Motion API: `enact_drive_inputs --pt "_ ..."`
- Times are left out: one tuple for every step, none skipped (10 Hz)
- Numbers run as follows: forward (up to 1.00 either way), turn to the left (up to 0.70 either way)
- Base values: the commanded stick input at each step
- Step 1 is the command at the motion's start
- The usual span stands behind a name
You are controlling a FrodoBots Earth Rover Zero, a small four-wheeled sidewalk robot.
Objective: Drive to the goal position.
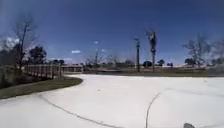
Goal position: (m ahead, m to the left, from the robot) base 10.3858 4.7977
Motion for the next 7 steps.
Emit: enact_drive_inputs --pt "0.70 0.00" --pt "0.70 0.00" --pt "0.70 0.00" --pt "0.70 0.00" --pt "0.70 0.00" --pt "0.70 0.00" --pt "0.70 0.00"
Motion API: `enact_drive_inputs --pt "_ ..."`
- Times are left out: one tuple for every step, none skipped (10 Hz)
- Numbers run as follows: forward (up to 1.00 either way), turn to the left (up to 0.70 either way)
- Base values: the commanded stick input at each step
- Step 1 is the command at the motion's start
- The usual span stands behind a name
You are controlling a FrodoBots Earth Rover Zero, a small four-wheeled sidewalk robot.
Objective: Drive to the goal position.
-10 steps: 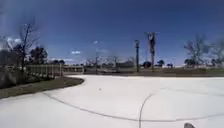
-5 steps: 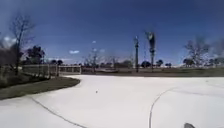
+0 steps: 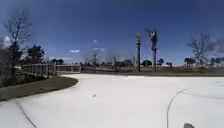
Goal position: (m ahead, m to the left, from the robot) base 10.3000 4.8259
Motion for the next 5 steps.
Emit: enact_drive_inputs --pt "0.70 0.00" --pt "0.70 0.00" --pt "0.70 0.00" --pt "0.70 0.00" --pt "0.70 0.00"
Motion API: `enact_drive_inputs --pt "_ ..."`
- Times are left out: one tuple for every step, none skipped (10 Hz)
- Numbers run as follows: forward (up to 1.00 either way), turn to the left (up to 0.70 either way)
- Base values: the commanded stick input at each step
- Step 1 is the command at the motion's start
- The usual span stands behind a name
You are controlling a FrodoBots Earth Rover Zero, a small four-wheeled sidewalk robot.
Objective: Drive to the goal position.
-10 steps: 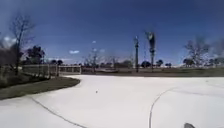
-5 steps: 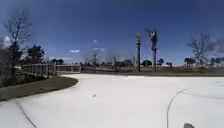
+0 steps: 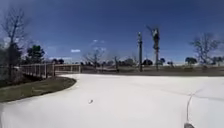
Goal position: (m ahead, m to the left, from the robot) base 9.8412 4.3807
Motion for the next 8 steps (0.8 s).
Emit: enact_drive_inputs --pt "0.70 0.00" --pt "0.70 0.00" --pt "0.70 0.00" --pt "0.70 0.00" --pt "0.70 0.00" --pt "0.70 0.00" --pt "0.70 0.00" --pt "0.70 0.00"
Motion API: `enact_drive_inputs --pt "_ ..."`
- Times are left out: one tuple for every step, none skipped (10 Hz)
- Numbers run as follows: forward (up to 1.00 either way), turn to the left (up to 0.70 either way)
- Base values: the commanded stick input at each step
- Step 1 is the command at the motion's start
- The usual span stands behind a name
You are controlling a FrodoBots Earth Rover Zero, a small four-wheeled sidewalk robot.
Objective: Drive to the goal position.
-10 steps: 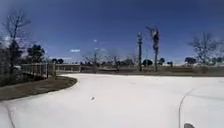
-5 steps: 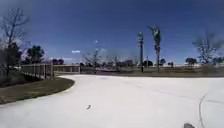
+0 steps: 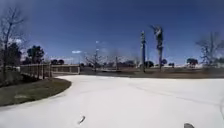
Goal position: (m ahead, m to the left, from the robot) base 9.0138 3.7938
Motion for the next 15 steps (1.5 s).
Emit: enact_drive_inputs --pt "0.70 0.00" --pt "0.70 0.00" --pt "0.70 0.00" --pt "0.70 0.00" --pt "0.70 0.00" --pt "0.70 0.00" --pt "0.70 0.00" --pt "0.70 0.00" --pt "0.70 0.00" --pt "0.70 0.00" --pt "0.70 0.00" --pt "0.70 0.00" --pt "0.70 0.00" --pt "0.70 0.00" --pt "0.70 0.00"
